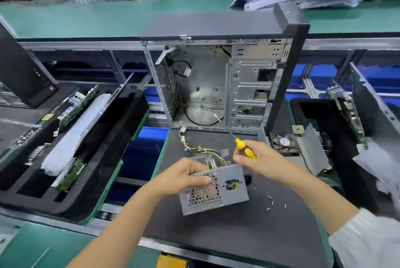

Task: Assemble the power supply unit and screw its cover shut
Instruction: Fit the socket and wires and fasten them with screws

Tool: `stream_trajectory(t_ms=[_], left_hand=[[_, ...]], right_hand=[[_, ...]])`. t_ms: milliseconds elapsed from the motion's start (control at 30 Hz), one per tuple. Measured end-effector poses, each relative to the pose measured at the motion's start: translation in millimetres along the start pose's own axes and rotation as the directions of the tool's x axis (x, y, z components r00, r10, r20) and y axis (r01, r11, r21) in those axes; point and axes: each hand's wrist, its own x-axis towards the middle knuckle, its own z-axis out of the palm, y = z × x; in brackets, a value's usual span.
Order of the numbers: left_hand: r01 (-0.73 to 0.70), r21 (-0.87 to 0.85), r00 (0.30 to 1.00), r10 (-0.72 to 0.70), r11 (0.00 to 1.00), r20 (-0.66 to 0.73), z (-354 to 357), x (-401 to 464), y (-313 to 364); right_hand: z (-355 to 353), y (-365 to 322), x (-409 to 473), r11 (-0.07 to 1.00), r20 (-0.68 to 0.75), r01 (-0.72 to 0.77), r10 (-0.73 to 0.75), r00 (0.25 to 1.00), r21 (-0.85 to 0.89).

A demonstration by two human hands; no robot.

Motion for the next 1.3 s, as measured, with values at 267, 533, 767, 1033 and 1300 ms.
stream_trajectory(t_ms=[267,533,767,1033,1300], left_hand=[[0.291,-0.244,0.939,-0.228,0.925,0.258,-38.4,20.2,-14.0],[0.353,-0.12,0.889,-0.292,0.928,0.353,-53.0,43.6,-9.4],[0.236,0.241,0.937,-0.286,0.941,0.201,-39.6,60.1,23.5],[0.195,0.178,0.918,-0.243,0.964,0.314,-30.7,60.7,22.7],[0.197,0.137,0.91,-0.233,0.971,0.343,-32.1,71.6,17.4]], right_hand=[[5.8,1.4,-2.1,0.964,-0.144,-0.048,0.088,0.986,0.26],[13.7,40.4,-26.1,0.887,-0.148,-0.33,0.392,0.908,0.323],[31.6,42.2,-21.8,0.647,0.226,-0.449,0.401,0.888,0.616],[39.2,36.5,-22.5,0.52,0.254,-0.455,0.412,0.875,0.723],[36.0,20.7,-26.0,0.832,0.075,-0.359,0.362,0.929,0.424]])
